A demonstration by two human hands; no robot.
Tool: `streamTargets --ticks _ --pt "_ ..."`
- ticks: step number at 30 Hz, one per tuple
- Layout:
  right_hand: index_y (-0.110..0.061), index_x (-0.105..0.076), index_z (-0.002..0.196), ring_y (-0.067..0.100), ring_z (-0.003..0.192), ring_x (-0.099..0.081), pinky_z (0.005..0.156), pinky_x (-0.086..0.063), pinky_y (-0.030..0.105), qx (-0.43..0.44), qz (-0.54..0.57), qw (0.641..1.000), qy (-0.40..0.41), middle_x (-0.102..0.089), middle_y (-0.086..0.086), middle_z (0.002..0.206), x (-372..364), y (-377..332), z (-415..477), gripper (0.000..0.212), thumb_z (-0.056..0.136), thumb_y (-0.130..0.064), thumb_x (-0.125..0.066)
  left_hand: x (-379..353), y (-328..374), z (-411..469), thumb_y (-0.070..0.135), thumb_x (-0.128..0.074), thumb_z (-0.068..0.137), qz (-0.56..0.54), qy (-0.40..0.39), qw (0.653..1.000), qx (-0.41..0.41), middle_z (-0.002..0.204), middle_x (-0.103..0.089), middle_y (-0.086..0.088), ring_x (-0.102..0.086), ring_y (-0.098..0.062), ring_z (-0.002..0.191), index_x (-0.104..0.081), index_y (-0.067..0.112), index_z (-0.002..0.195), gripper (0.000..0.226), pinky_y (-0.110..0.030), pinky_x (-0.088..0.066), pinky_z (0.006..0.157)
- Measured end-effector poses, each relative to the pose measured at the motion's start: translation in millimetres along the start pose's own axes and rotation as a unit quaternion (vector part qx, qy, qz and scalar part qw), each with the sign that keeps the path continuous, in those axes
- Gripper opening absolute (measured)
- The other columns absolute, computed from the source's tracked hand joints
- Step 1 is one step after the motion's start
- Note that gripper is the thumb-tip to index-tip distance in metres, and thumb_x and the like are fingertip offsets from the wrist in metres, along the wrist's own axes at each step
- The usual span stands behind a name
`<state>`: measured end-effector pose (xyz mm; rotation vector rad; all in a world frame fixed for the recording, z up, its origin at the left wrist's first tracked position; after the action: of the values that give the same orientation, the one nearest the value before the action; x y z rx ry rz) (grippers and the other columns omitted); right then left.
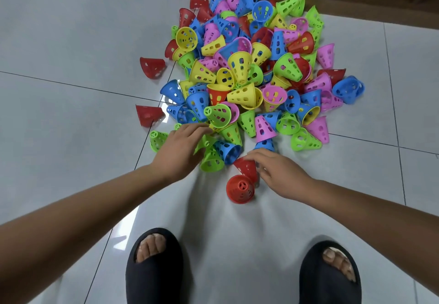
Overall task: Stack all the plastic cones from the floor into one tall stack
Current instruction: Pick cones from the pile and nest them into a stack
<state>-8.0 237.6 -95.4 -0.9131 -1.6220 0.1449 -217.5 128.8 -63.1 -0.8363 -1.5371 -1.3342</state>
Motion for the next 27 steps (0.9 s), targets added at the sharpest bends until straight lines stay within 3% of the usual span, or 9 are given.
streamTargets --ticks 5,10,13,15,17,19,21,27 --pt "-0.028 -0.063 0.126 0.014 0.098 -0.062 0.084 -0.055 0.039 -0.019 -0.035 0.998 0.056 -0.061 -0.011 0.116 6 14 -6 0.026 0.1 -0.025 -0.068 -12 -15 10 0.027 -0.071 0.097 0.049 -0.038 0.998 0.012 0.139 -0.063 0.001 -0.055 -0.03 0.128 -0.057 0.025 0.144 0.049 -0.045 -0.047 0.094" --pt "-0.027 -0.069 0.103 0.013 0.088 -0.063 0.081 -0.056 0.042 -0.036 -0.018 0.996 0.081 -0.065 -0.012 0.098 5 28 -18 0.01 0.095 -0.027 -0.075 -12 -22 3 0.028 -0.076 0.096 0.044 -0.017 0.999 0.001 0.101 -0.07 0.0 -0.063 -0.034 0.095 -0.07 0.022 0.11 0.016 -0.042 -0.048 0.076" --pt "-0.026 -0.071 0.096 0.007 0.08 -0.062 0.078 -0.056 0.038 -0.053 0.017 0.994 0.093 -0.063 -0.013 0.09 10 32 -24 0.007 0.094 -0.024 -0.078 -2 -18 -3 0.027 -0.077 0.096 0.022 0.004 1.0 0.006 0.09 -0.068 0.004 -0.062 -0.031 0.087 -0.071 0.024 0.099 0.008 -0.043 -0.052 0.072" --pt "-0.025 -0.073 0.095 0.007 0.08 -0.063 0.076 -0.054 0.026 -0.064 0.051 0.99 0.117 -0.063 -0.012 0.088 21 30 -31 0.006 0.094 -0.021 -0.078 11 -17 -6 0.023 -0.077 0.095 -0.005 0.024 0.999 0.022 0.091 -0.068 0.007 -0.061 -0.026 0.087 -0.072 0.024 0.099 0.006 -0.042 -0.054 0.073" --pt "-0.025 -0.074 0.095 0.008 0.083 -0.065 0.074 -0.048 0.014 -0.079 0.091 0.981 0.151 -0.066 -0.012 0.087 36 24 -40 0.005 0.095 -0.021 -0.077 25 -14 -8 0.02 -0.078 0.096 -0.054 0.046 0.996 0.046 0.092 -0.069 0.009 -0.062 -0.017 0.087 -0.073 0.024 0.1 0.007 -0.035 -0.054 0.074" --pt "-0.026 -0.075 0.095 0.008 0.084 -0.068 0.075 -0.049 0.013 -0.107 0.146 0.966 0.182 -0.071 -0.012 0.087 50 21 -50 0.005 0.096 -0.022 -0.076 39 -10 -12 0.02 -0.08 0.096 -0.118 0.064 0.988 0.081 0.091 -0.07 0.012 -0.065 -0.005 0.083 -0.073 0.025 0.099 0.008 -0.019 -0.05 0.074" --pt "-0.027 -0.076 0.094 0.008 0.082 -0.07 0.077 -0.052 0.015 -0.139 0.22 0.944 0.202 -0.075 -0.011 0.084 58 22 -60 0.005 0.097 -0.022 -0.076 51 -5 -19 0.022 -0.079 0.097 -0.188 0.075 0.971 0.124 0.088 -0.073 0.012 -0.069 -0.004 0.083 -0.073 0.026 0.096 0.007 -0.012 -0.049 0.072" --pt "-0.018 -0.078 0.097 0.018 0.076 -0.074 0.077 -0.056 0.029 -0.177 0.391 0.875 0.226 -0.078 0.005 0.079 68 24 -77 0.005 0.099 -0.018 -0.073 60 31 -36 0.019 -0.075 0.1 -0.423 0.059 0.886 0.181 0.085 -0.076 0.004 -0.069 -0.015 0.078 -0.075 0.019 0.098 0.002 -0.03 -0.055 0.075"
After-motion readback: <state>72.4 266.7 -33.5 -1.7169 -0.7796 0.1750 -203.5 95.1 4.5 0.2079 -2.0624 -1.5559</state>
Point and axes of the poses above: each hand's wrist, its own z-axis towards the middle knuckle, its own x-axis out of the back of the hand, y = z × x, the point moved 9 cm from there along z, towards the middle knuckle
